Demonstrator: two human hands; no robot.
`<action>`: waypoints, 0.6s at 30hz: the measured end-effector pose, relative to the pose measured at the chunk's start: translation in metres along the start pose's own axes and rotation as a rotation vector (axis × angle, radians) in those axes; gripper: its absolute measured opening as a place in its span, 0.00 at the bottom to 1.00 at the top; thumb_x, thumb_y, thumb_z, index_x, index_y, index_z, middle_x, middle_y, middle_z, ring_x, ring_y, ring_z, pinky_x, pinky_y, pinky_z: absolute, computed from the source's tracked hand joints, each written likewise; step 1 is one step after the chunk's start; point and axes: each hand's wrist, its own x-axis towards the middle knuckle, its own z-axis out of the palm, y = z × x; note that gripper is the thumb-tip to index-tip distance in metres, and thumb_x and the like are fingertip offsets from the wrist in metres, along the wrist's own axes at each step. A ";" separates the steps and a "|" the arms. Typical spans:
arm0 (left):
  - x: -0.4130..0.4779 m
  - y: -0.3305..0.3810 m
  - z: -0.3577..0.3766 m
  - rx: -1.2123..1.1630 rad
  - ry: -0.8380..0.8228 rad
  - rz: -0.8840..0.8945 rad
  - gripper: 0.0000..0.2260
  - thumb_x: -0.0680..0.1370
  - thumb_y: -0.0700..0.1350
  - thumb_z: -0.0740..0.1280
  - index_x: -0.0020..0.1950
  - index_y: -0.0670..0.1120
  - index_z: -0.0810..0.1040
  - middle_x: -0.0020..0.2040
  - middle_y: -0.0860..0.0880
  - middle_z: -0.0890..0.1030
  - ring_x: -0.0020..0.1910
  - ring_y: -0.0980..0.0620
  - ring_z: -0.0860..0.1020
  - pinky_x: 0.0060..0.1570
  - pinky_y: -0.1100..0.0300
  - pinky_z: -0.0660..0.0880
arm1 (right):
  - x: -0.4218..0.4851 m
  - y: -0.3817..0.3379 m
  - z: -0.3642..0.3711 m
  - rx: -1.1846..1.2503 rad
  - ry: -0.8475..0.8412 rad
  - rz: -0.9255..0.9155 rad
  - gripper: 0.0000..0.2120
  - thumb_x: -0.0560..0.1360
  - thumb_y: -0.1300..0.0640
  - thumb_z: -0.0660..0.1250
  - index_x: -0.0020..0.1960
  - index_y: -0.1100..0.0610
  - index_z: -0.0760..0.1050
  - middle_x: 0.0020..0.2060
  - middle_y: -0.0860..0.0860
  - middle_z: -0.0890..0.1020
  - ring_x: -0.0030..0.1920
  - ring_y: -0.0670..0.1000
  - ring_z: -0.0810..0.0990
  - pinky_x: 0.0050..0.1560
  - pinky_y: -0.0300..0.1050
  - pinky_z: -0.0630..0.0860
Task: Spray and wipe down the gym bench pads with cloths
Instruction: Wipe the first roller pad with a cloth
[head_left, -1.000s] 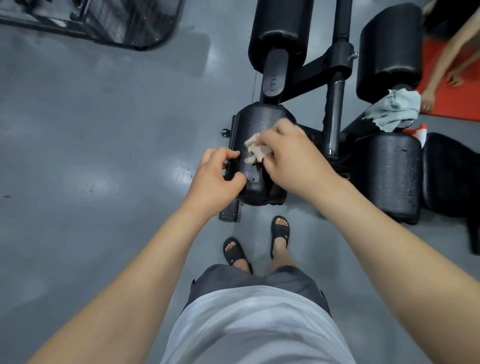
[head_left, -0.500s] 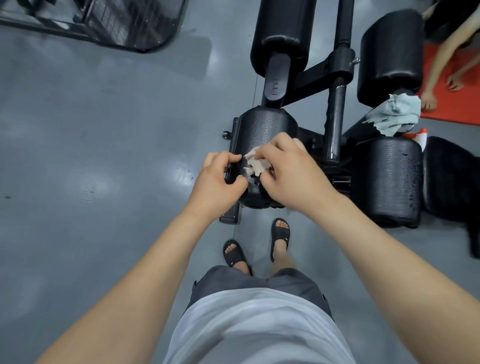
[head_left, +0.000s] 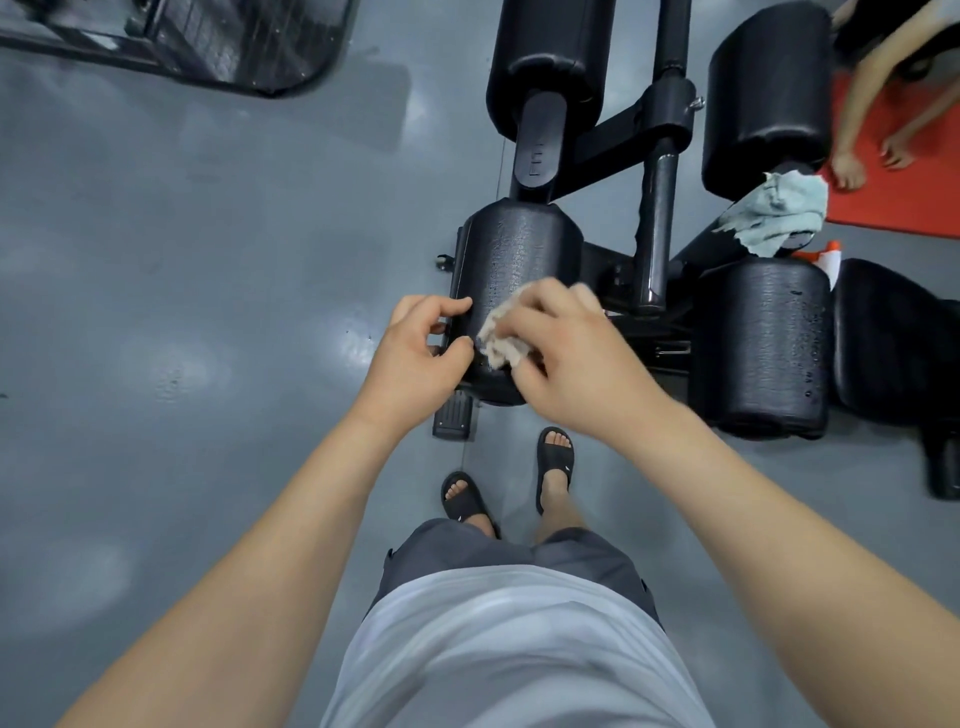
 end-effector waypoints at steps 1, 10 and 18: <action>0.000 0.000 0.000 0.002 0.001 0.002 0.16 0.78 0.39 0.68 0.58 0.59 0.78 0.58 0.56 0.73 0.58 0.61 0.76 0.55 0.65 0.76 | -0.010 -0.003 0.000 0.025 -0.004 -0.025 0.08 0.75 0.57 0.66 0.53 0.50 0.80 0.53 0.46 0.74 0.48 0.56 0.71 0.54 0.47 0.70; -0.001 0.003 0.001 -0.009 -0.003 -0.024 0.14 0.78 0.39 0.67 0.59 0.56 0.78 0.62 0.54 0.73 0.59 0.61 0.76 0.51 0.72 0.74 | 0.017 0.004 0.007 0.082 0.175 0.119 0.10 0.73 0.59 0.66 0.53 0.54 0.79 0.55 0.47 0.75 0.55 0.59 0.73 0.57 0.44 0.69; 0.000 0.002 0.003 -0.022 0.008 -0.033 0.14 0.78 0.38 0.66 0.59 0.54 0.78 0.59 0.56 0.73 0.58 0.59 0.76 0.50 0.73 0.72 | -0.049 0.016 0.012 0.146 0.082 -0.014 0.06 0.74 0.60 0.69 0.51 0.57 0.78 0.53 0.48 0.74 0.54 0.54 0.71 0.58 0.48 0.71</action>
